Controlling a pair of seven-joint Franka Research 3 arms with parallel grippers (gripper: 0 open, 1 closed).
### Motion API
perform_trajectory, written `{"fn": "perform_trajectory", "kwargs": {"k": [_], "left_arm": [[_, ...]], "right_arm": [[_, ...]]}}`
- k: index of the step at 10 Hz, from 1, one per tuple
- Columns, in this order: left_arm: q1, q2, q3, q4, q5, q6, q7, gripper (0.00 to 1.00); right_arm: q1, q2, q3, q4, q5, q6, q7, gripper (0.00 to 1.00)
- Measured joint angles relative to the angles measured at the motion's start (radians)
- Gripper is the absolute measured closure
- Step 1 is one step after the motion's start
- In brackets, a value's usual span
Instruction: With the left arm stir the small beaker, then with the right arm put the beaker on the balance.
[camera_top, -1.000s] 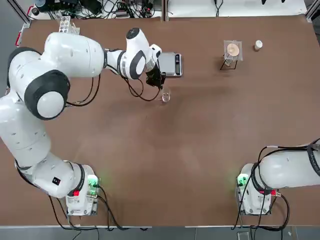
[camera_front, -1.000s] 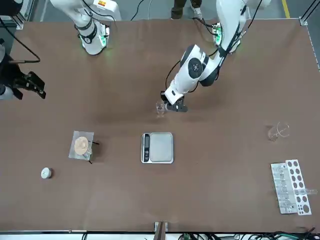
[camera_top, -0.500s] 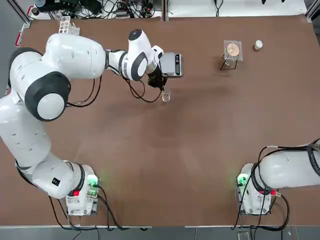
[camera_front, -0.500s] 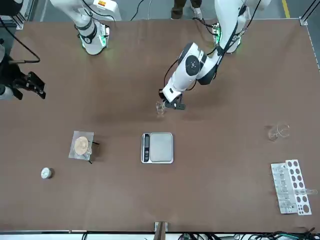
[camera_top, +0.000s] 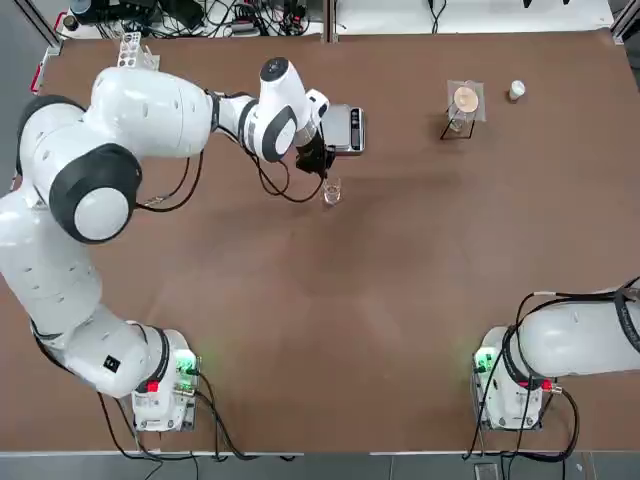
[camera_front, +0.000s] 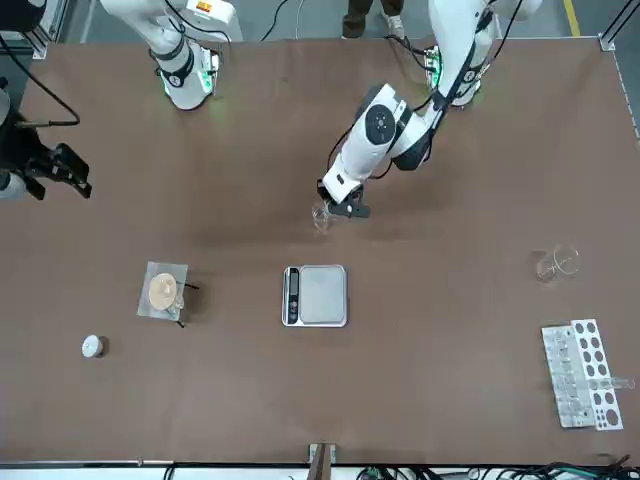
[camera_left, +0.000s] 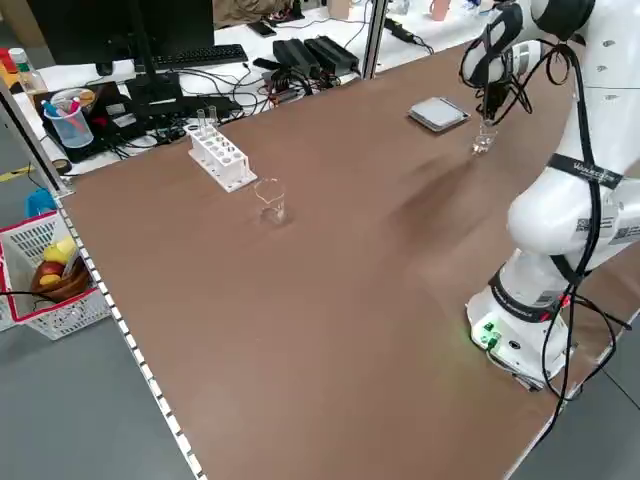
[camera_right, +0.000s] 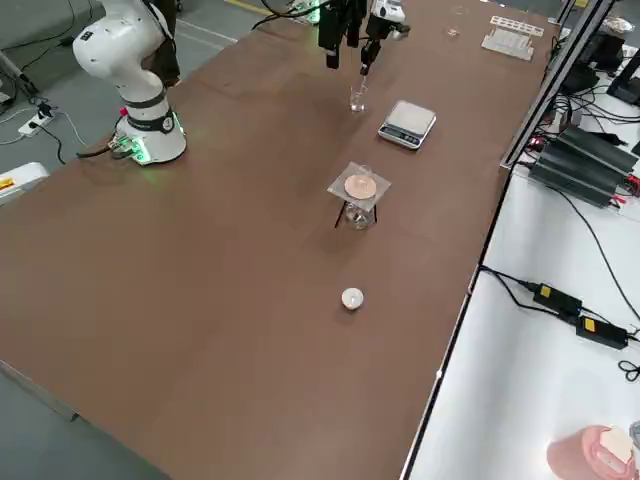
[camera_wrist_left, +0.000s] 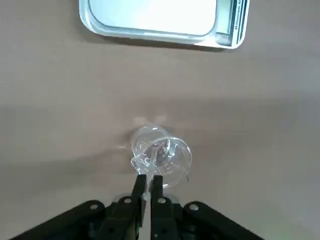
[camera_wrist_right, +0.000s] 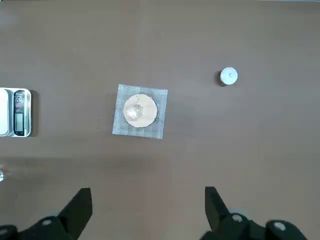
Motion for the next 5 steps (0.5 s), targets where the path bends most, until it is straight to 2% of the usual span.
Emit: {"fn": "perform_trajectory", "kwargs": {"k": [3,5], "left_arm": [[-0.020,0.000,0.000,0.009,0.022,0.000,-0.071,0.93],[-0.044,0.000,0.000,0.014,0.136,0.000,-0.192,0.93]], "right_arm": [[0.000,0.000,0.000,0.000,0.000,0.000,0.000,0.00],[0.000,0.000,0.000,0.000,0.000,0.000,0.000,0.00]]}}
